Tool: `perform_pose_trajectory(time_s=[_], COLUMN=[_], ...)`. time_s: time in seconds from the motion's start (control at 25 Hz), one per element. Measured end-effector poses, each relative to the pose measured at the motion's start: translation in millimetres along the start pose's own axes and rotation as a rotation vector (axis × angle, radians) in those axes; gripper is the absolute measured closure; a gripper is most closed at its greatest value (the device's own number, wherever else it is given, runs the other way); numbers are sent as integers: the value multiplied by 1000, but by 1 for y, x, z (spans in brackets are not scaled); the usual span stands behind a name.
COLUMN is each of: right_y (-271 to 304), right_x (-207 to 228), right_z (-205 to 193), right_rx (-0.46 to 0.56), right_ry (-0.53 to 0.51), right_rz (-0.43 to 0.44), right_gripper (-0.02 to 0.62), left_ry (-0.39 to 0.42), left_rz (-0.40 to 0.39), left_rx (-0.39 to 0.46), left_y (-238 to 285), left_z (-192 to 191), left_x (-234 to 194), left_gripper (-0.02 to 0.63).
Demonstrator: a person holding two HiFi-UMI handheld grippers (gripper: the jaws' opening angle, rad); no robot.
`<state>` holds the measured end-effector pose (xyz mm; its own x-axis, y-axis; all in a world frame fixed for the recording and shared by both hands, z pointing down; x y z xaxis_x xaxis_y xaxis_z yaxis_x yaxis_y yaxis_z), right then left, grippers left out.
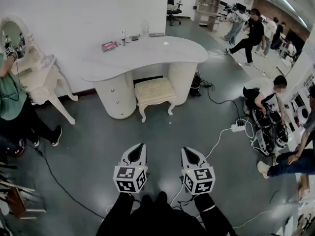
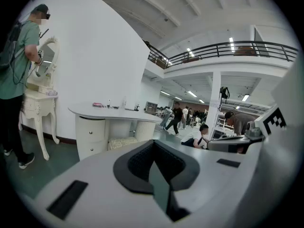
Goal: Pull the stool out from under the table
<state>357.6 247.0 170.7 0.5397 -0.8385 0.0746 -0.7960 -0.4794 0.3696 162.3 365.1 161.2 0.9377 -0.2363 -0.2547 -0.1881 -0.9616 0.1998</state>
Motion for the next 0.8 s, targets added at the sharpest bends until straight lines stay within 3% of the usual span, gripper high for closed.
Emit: perform_pose_trajectory(time_s=[0.8], right_y=[-4], right_x=[19], right_z=[-10], right_rx=[9], right_ry=[26], right_rz=[17], right_gripper=[591], left_ry=[1], left_rz=[34], left_rx=[-6], left_y=[3], left_z=[-8], left_x=[8], left_gripper=[598])
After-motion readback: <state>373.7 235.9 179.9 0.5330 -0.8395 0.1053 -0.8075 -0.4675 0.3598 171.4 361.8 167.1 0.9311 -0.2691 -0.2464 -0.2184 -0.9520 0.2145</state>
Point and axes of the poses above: the fingertips, and each gripper's own axes: y forward along the fingers, x to its right, z out of its top, the point moved 8 cm from there along -y, backward along the fingers
